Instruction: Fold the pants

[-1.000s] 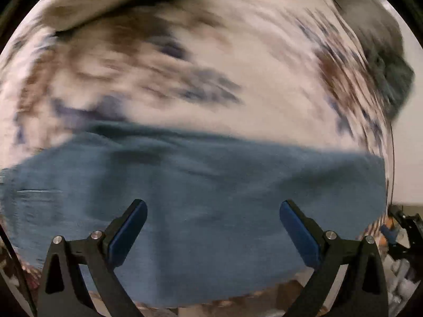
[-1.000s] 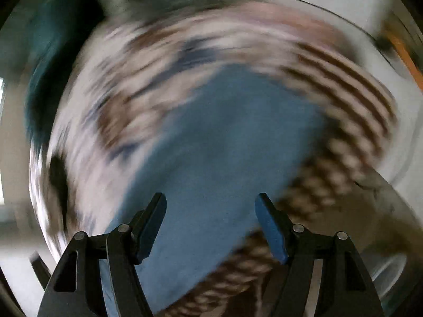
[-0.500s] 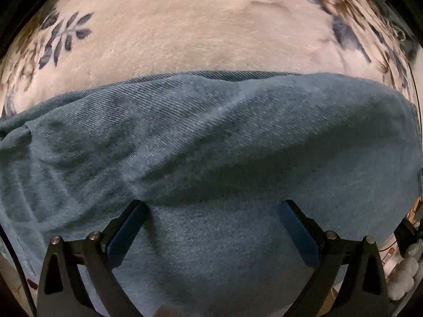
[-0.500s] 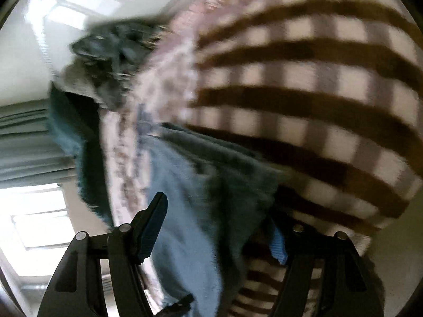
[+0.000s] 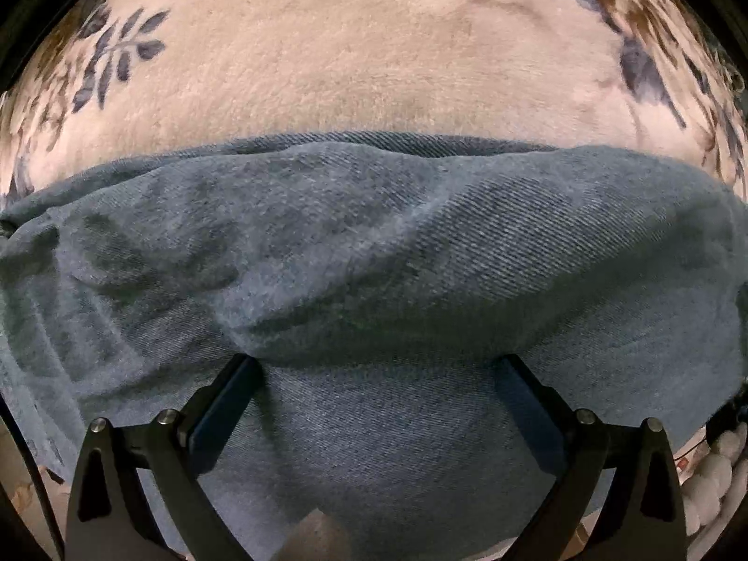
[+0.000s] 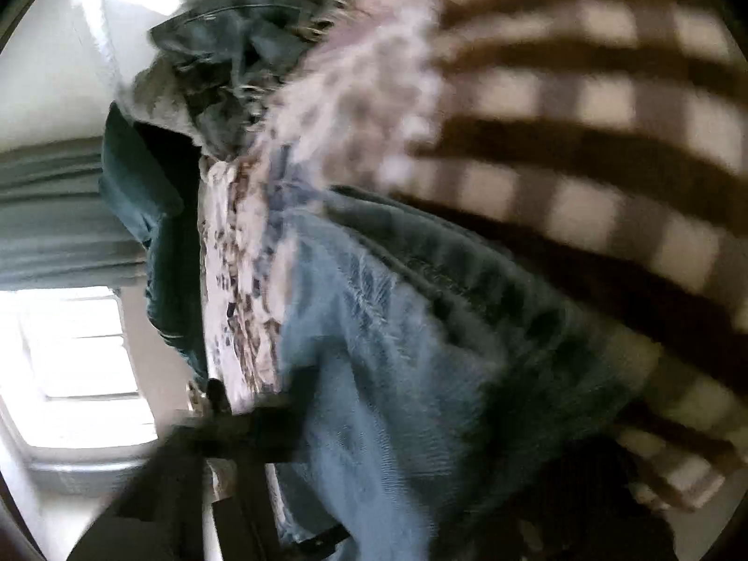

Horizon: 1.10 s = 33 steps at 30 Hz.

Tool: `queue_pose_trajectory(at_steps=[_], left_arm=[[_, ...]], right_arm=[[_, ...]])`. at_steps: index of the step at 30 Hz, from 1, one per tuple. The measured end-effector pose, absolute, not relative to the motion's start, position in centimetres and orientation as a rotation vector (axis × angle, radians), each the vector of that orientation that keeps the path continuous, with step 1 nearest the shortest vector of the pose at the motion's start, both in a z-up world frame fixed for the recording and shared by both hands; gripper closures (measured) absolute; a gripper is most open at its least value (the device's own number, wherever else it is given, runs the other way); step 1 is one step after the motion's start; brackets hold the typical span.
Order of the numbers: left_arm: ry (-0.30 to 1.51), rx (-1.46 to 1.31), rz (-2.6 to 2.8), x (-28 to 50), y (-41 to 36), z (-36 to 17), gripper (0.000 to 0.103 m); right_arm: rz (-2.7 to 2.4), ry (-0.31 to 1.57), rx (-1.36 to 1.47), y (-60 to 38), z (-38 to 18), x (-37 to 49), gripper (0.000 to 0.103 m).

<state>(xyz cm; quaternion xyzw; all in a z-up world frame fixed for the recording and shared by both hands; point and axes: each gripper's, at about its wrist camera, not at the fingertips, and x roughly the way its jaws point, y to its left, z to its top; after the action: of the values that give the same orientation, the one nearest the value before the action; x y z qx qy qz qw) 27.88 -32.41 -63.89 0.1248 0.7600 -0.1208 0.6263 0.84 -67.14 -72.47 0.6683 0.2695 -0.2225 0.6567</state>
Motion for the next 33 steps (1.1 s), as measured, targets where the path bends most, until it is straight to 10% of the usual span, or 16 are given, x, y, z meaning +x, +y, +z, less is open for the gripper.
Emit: queue_pose_trajectory(at_steps=[15,33], left_arm=[[1.660,0.345,-0.214,30.6,-30.3,-63.1,0.000],[1.592,0.235,0.118,35.4,-3.6,-58.1,0.000]], right_arm=[[-0.538,0.688,1.479,-66.0,-69.7,3.9,0.098],[-0.201,0.931,1.034,-39.3,-57.0,20.3,0.098]])
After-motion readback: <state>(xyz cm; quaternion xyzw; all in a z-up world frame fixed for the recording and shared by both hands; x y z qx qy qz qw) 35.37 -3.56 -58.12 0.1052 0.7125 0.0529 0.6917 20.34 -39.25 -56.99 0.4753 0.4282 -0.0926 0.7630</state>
